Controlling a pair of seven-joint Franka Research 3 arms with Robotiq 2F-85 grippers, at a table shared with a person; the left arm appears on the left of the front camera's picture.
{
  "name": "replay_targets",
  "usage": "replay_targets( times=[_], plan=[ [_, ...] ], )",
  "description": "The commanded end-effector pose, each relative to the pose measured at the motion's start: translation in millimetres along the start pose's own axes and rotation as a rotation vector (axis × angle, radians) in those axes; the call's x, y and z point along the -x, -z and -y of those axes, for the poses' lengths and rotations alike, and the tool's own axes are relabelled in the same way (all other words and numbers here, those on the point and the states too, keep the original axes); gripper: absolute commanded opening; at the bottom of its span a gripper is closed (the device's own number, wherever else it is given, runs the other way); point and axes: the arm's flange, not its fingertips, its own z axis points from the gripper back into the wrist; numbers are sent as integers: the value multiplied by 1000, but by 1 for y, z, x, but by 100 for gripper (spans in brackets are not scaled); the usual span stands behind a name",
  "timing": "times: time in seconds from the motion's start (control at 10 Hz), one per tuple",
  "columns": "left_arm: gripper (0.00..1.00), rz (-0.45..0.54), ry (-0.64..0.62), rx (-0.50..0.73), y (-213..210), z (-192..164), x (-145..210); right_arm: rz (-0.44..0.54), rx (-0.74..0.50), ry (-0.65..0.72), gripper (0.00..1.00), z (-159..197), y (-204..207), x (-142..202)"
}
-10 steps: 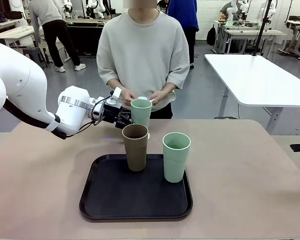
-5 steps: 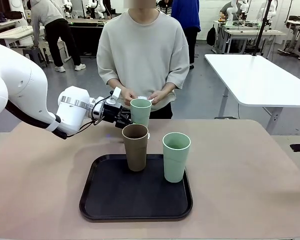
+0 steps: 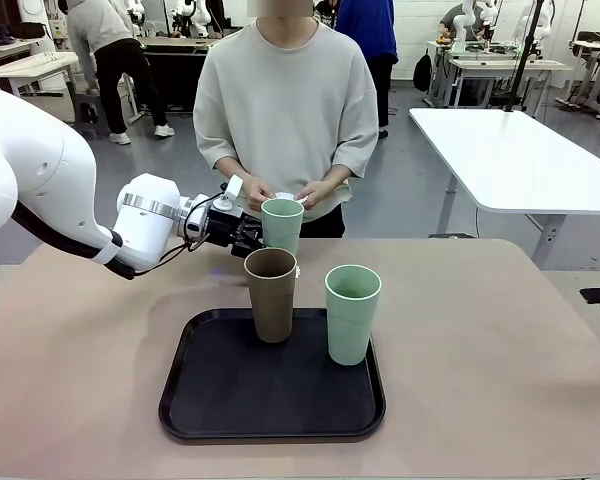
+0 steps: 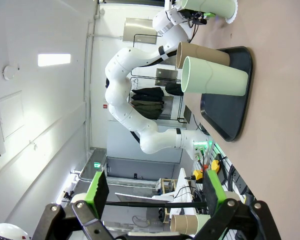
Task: Place coasters on the table and set cups on them.
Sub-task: Pick up one Reusable plastic cup and place it on a coaster set by the human.
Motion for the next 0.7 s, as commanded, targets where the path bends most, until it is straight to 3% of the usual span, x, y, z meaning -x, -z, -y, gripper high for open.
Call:
replay_targets(
  times=[0.0,0.1,0.2,0.6],
  plan=[
    [84,18,-17,8,3,-8,-1,2,-13,-2,100,0,-1,-1],
    [88,16,-22,10,3,-8,-1,2,-13,-2,100,0,-1,-1],
    [100,15,-26,12,2,-8,-1,2,-13,-2,100,0,-1,-1],
    [100,10,-33,16,2,-8,0,2,-13,-2,100,0,-1,-1]
  ],
)
